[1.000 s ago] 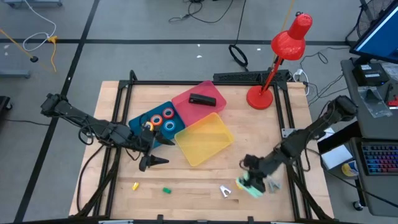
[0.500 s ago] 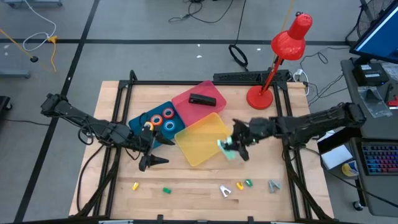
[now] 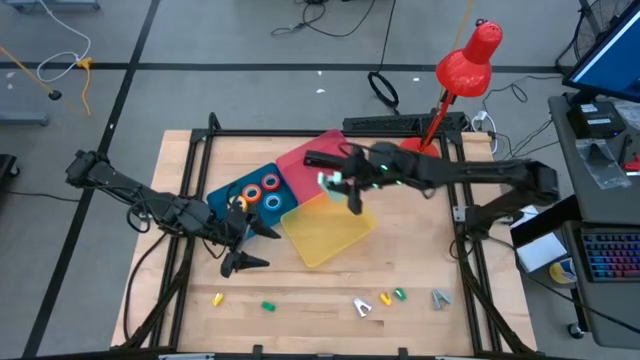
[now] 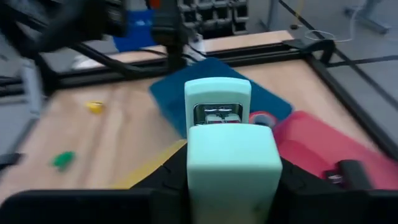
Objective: Pick and place Stapler, Stapler remover, tape
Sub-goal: Put the light blue stapler into the pink bin
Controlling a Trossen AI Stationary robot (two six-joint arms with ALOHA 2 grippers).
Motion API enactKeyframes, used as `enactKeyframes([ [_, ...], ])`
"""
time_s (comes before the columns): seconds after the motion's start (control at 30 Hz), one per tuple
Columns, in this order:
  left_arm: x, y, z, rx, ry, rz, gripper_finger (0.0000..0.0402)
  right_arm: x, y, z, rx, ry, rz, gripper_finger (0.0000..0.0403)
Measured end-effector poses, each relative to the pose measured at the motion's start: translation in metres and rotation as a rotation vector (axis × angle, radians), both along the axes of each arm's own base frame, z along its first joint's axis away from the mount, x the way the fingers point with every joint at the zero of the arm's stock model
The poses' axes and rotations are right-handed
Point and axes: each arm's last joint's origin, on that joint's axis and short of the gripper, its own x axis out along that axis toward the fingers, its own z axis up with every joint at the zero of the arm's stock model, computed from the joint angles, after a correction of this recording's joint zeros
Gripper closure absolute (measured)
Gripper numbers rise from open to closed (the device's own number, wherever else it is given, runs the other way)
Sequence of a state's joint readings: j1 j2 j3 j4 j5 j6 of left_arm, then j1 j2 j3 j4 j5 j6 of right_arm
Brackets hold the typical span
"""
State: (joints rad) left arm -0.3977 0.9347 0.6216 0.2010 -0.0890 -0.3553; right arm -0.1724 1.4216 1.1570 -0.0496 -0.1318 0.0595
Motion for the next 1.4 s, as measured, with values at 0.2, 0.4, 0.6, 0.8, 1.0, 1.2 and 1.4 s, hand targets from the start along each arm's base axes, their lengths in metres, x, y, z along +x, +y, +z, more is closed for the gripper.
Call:
enactKeyframes([
  [0.2, -0.002, 0.002, -0.001, 0.063, 0.002, -0.006, 0.0034, 0.043, -0.038, -0.006, -0.076, 0.123, -0.034, 0.0292],
  [0.4, -0.010, 0.010, 0.003, 0.086, 0.005, 0.016, 0.0034, 0.073, -0.078, -0.027, -0.111, 0.247, -0.064, 0.0294],
  [0.6, -0.019, 0.019, 0.008, 0.124, -0.010, 0.040, 0.0034, 0.088, -0.109, -0.047, -0.091, 0.321, -0.102, 0.0286],
  [0.8, -0.021, 0.026, 0.008, 0.150, -0.007, 0.065, 0.0034, 0.095, -0.123, -0.064, -0.096, 0.353, -0.104, 0.0288],
  [1.0, -0.019, 0.031, 0.006, 0.154, 0.012, 0.089, 0.0034, 0.096, -0.126, -0.077, -0.088, 0.397, -0.072, 0.0285],
  [1.2, -0.018, 0.035, 0.006, 0.156, 0.019, 0.111, 0.0034, 0.097, -0.131, -0.089, -0.092, 0.436, -0.064, 0.0285],
  [1.4, -0.018, 0.038, 0.005, 0.164, 0.025, 0.122, 0.0034, 0.095, -0.134, -0.098, -0.091, 0.479, -0.052, 0.0283],
])
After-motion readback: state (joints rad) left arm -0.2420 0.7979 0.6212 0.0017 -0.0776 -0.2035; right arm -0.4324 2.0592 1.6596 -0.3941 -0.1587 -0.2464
